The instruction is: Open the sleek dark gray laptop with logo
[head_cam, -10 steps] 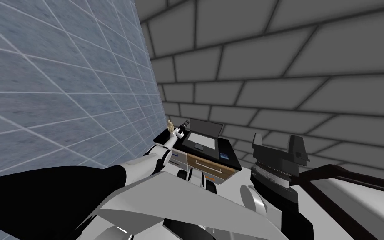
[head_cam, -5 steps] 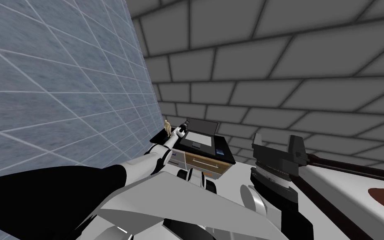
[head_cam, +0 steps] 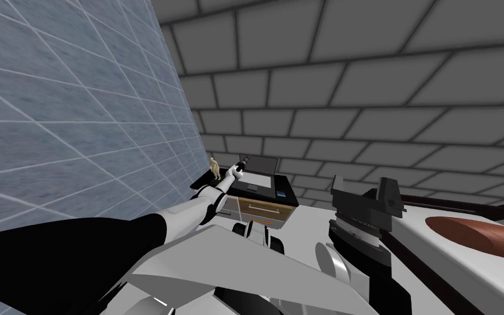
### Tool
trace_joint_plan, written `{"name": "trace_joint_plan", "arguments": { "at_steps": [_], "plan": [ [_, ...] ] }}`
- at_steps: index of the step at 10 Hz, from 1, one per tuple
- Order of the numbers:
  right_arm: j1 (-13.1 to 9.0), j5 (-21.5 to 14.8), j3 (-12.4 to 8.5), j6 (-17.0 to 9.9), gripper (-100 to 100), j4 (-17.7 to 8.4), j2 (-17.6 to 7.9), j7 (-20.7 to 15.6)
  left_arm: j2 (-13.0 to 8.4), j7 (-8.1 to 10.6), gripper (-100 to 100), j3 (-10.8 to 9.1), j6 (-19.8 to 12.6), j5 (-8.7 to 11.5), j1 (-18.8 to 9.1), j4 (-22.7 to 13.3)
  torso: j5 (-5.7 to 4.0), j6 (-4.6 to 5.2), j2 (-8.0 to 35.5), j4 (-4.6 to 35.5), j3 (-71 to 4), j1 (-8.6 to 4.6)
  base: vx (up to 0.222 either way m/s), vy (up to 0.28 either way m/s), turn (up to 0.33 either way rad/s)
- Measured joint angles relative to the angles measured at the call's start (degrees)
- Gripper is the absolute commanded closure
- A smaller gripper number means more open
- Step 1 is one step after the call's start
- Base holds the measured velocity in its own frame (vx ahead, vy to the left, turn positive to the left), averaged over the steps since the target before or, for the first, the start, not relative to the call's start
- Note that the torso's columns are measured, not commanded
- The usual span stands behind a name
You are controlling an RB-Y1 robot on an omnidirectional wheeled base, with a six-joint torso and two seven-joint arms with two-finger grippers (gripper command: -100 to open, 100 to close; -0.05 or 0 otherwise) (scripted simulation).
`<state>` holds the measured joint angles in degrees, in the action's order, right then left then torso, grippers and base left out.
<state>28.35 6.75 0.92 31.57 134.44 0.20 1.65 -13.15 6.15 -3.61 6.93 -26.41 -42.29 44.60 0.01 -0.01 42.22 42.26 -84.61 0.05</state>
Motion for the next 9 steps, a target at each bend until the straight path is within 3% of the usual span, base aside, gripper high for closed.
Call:
{"name": "trace_joint_plan", "arguments": {
  "at_steps": [2, 6, 7, 8, 9],
  "plan": [
    [0.01, 0.00, -0.02, 0.00, 0, 0.00, -0.02, 0.00, -0.21, 1.79, -100, -0.72, 0.28, -0.23, -1.70, -1.93, 0.12, -0.07, -0.07, -0.01, -0.04, 0.47, 0.036, 0.161, 0.050],
    [0.01, 0.00, -0.02, 0.00, 0, 0.00, -0.02, 0.00, 0.33, 4.10, -100, -3.78, 0.36, -3.01, -2.41, -3.06, -0.03, 0.02, 0.10, 0.02, 0.06, -0.13, 0.046, 0.157, 0.055],
    [0.01, 0.00, -0.01, 0.00, 0, 0.00, -0.01, 0.00, 0.37, 4.13, -100, -3.89, 0.41, -3.09, -2.44, -3.13, -0.11, 0.03, 0.16, 0.04, 0.10, -0.42, -0.041, 0.019, -0.358],
    [-0.01, 0.00, 0.00, 0.00, 0, 0.00, 0.00, 0.00, -0.84, 2.95, -100, -6.40, 2.25, -1.82, -2.50, -6.89, -0.12, 0.10, 0.28, 0.04, 0.17, -0.46, -0.060, 0.005, -0.439],
    [-0.02, 0.00, 0.00, 0.00, 0, 0.00, 0.00, 0.00, -3.33, 4.69, -100, -3.82, 1.00, -0.30, 0.39, -3.40, -0.08, 0.12, 0.18, 0.00, 0.11, -0.33, -0.044, -0.007, -0.155]
  ]
}}
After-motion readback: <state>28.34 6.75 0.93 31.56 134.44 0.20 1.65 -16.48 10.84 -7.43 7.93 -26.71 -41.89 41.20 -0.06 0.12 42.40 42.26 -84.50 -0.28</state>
